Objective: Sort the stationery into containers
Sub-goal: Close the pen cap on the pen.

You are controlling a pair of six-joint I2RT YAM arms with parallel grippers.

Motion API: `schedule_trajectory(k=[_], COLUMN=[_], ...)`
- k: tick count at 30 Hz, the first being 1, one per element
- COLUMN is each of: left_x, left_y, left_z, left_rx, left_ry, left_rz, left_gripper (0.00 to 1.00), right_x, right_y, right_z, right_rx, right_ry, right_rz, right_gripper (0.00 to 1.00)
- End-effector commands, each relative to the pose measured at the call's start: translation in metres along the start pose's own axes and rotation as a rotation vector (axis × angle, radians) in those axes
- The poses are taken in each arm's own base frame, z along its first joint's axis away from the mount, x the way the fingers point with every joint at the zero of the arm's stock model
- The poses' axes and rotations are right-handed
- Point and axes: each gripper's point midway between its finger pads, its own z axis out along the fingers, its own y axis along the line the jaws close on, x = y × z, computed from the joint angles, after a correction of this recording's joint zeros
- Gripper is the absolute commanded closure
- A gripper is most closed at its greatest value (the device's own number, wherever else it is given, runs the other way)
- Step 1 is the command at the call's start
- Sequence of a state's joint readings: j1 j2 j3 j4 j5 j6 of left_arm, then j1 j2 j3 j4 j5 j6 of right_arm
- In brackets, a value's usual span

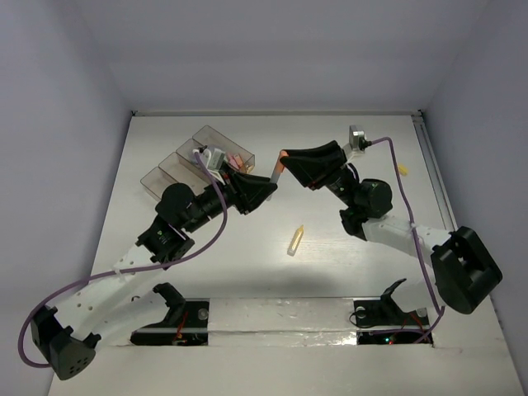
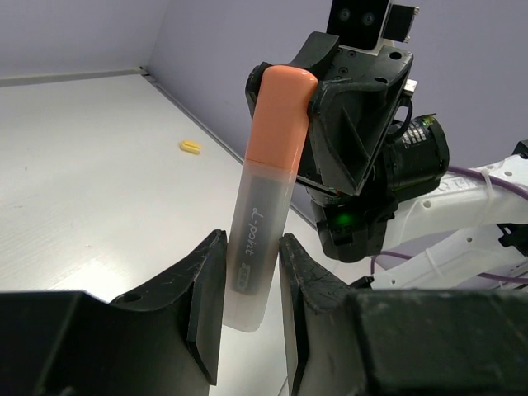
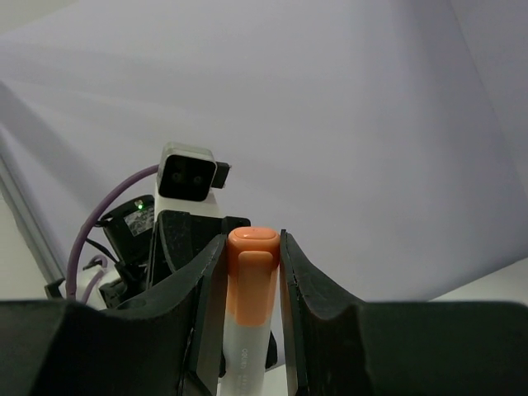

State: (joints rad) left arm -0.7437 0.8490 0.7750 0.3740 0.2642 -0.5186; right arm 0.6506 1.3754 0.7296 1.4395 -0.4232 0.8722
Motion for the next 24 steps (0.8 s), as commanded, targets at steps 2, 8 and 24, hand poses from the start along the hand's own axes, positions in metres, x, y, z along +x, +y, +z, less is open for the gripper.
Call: schedule_trajectory(k=[2, 8, 24], left_x=[-0.145, -0.128, -0.077], left_y=[-0.07, -0.053, -0.002], left_z=[-0.028, -0.033, -0.033], left_rx=[0.187, 0.13, -0.025], left_ry=[-0.524, -0.495, -0.42], left_rz=[0.051, 0.038, -0.038], left_gripper=[1.0, 1.0, 1.0], right_x=[0.086, 0.087, 0.062], right_y=[0.032, 0.029, 0.035], right_z=[-0.025, -0.016, -0.003], right_rx=[-0.147, -0.165, -0.157], right_ry=[0.36, 0.354, 0.278], right_rz=[0.149, 0.187, 0.168], right_gripper=[1.0, 1.0, 0.2])
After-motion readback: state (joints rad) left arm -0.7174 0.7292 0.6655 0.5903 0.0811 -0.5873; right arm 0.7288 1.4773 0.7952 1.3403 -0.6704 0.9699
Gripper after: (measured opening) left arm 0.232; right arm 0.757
